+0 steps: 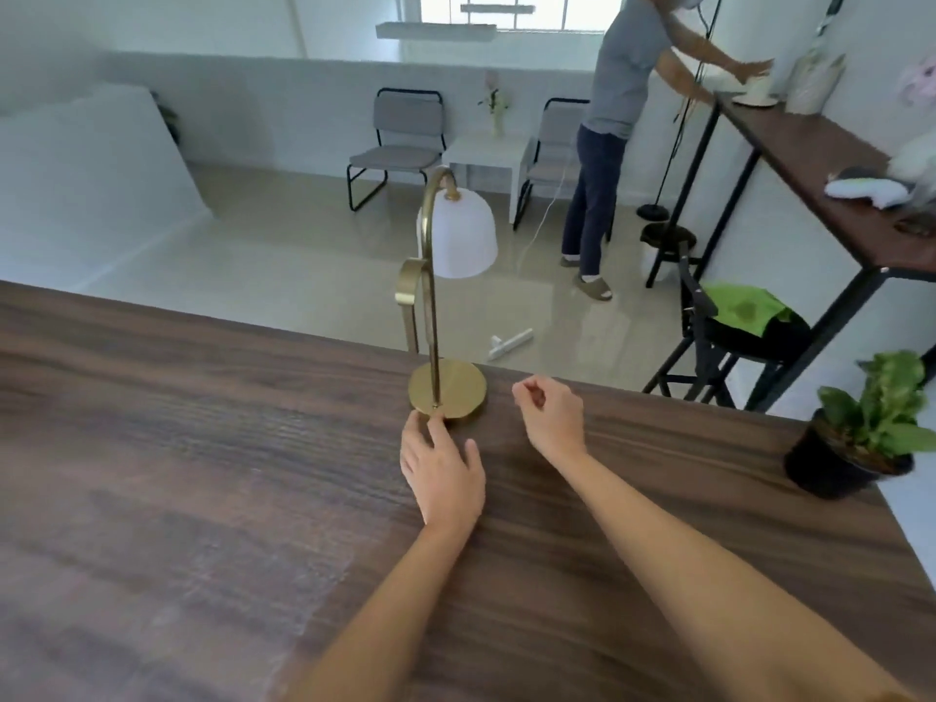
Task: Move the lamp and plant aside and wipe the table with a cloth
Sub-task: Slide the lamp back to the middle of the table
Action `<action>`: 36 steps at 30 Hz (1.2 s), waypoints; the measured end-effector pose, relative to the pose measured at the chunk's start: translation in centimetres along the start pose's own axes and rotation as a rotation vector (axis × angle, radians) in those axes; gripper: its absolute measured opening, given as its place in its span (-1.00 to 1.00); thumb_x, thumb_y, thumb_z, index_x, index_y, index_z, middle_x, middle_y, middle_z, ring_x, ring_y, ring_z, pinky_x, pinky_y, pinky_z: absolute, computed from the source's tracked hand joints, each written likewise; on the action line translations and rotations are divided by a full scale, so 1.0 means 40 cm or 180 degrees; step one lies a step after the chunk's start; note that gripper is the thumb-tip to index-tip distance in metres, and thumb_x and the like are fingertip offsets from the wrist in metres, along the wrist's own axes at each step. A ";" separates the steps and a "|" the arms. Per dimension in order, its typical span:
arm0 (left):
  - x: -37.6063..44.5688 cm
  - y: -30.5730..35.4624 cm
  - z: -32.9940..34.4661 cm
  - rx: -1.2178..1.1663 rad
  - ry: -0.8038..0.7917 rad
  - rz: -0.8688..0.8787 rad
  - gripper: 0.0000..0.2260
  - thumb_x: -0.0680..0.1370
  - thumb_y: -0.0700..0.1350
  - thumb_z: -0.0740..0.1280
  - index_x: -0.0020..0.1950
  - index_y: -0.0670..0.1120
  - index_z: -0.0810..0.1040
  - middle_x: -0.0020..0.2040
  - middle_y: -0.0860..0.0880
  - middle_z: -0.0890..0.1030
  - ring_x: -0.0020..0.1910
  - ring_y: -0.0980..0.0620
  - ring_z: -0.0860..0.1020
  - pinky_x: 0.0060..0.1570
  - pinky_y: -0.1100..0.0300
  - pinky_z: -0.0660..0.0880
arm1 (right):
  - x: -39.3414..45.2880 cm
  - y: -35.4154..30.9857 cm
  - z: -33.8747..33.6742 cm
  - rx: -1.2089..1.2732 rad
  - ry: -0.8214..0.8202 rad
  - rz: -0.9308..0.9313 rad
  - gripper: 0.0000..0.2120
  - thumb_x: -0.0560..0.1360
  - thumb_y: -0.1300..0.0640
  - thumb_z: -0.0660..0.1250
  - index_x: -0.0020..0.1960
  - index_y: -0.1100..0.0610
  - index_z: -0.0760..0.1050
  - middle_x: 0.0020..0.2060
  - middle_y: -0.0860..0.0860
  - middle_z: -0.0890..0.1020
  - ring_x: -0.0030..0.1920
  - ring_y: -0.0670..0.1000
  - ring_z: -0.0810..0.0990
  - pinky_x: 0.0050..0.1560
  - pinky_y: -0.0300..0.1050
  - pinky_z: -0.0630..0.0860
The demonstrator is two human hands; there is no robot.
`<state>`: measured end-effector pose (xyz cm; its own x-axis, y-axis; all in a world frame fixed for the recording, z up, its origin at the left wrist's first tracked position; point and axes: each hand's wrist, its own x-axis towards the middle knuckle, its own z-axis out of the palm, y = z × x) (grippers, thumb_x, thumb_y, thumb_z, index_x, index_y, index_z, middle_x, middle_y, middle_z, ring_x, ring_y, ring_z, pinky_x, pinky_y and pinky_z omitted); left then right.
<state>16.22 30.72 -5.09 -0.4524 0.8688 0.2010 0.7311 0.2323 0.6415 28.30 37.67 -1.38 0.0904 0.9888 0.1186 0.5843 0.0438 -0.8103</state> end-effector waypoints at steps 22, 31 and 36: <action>0.076 -0.133 -0.023 0.1142 -0.0968 0.0442 -0.39 0.55 0.33 -0.15 0.54 0.10 -0.15 0.57 -0.16 -0.10 0.54 -0.14 -0.18 0.44 -0.22 -0.21 | 0.097 -0.019 0.158 -0.0960 -0.1191 -0.0149 -0.36 0.50 -0.12 0.36 0.50 0.06 0.29 0.26 0.18 0.51 0.29 0.20 0.47 0.32 0.15 0.41; 0.079 -0.121 -0.036 0.0757 -0.1477 0.1168 -0.51 0.54 0.28 0.04 0.47 0.31 0.11 0.55 0.01 0.15 0.55 -0.03 -0.02 0.45 -0.24 -0.17 | -0.028 0.073 0.033 -0.1029 -0.0741 0.0368 -0.49 0.41 -0.23 0.40 0.21 0.04 0.41 0.17 0.04 0.54 0.21 0.12 0.41 0.22 0.11 0.41; 0.068 -0.063 -0.017 0.0587 -0.1452 0.1428 -0.60 0.56 0.20 0.10 0.41 0.28 0.29 0.52 0.03 0.24 0.53 -0.05 0.06 0.47 -0.18 -0.13 | -0.066 0.108 -0.034 -0.0891 -0.0476 0.0441 -0.39 0.40 -0.21 0.43 0.33 -0.03 0.28 0.28 0.01 0.49 0.32 0.12 0.33 0.29 0.10 0.26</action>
<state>12.78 32.18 -5.65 0.1479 0.9872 0.0596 0.8920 -0.1591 0.4232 31.70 35.05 -4.40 0.0773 0.9935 -0.0838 0.7752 -0.1127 -0.6215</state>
